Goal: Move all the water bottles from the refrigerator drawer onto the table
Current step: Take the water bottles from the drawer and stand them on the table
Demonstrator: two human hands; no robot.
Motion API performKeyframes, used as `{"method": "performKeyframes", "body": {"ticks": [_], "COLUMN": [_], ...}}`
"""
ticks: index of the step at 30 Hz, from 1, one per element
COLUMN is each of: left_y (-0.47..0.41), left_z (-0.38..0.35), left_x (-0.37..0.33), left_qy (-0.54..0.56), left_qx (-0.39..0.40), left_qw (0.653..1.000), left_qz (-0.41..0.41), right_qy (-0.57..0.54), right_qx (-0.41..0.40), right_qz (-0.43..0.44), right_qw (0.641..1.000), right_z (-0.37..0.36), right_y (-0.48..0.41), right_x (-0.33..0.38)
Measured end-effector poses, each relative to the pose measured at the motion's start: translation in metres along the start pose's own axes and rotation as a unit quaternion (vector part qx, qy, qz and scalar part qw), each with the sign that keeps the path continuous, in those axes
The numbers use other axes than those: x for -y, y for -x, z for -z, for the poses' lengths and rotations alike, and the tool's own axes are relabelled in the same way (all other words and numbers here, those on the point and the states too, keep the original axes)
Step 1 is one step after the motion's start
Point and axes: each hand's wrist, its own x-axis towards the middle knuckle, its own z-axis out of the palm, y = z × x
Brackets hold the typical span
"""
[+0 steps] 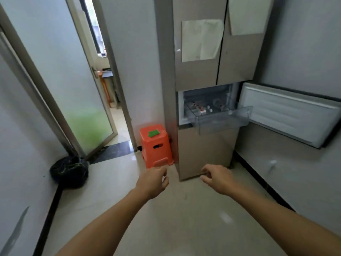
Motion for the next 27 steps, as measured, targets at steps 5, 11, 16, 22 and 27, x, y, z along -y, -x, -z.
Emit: {"method": "performKeyframes", "body": {"ticks": [5, 11, 16, 22, 27], "left_y": [-0.104, -0.218, -0.322, -0.417, -0.487], "left_z": [-0.017, -0.050, -0.065, -0.078, -0.088], "left_x": [-0.038, -0.091, -0.121, -0.140, -0.133], "left_qy": [0.003, -0.007, -0.010, 0.008, 0.028], "left_qx": [0.031, 0.062, 0.060, 0.038, 0.027], "left_qw": [0.996, 0.990, 0.992, 0.995, 0.996], "left_qz": [-0.079, -0.124, -0.113, -0.088, -0.081], "right_qy": [-0.035, -0.045, -0.060, -0.072, -0.075], "right_qx": [-0.016, -0.027, -0.023, -0.021, -0.024], "right_qz": [-0.073, -0.119, -0.115, -0.101, -0.093], "right_qw": [0.997, 0.992, 0.991, 0.992, 0.993], "right_z": [0.023, 0.039, 0.064, 0.102, 0.115], "right_y": [-0.035, -0.102, -0.190, -0.289, -0.365], "right_x": [-0.075, -0.168, -0.240, -0.300, -0.326]}}
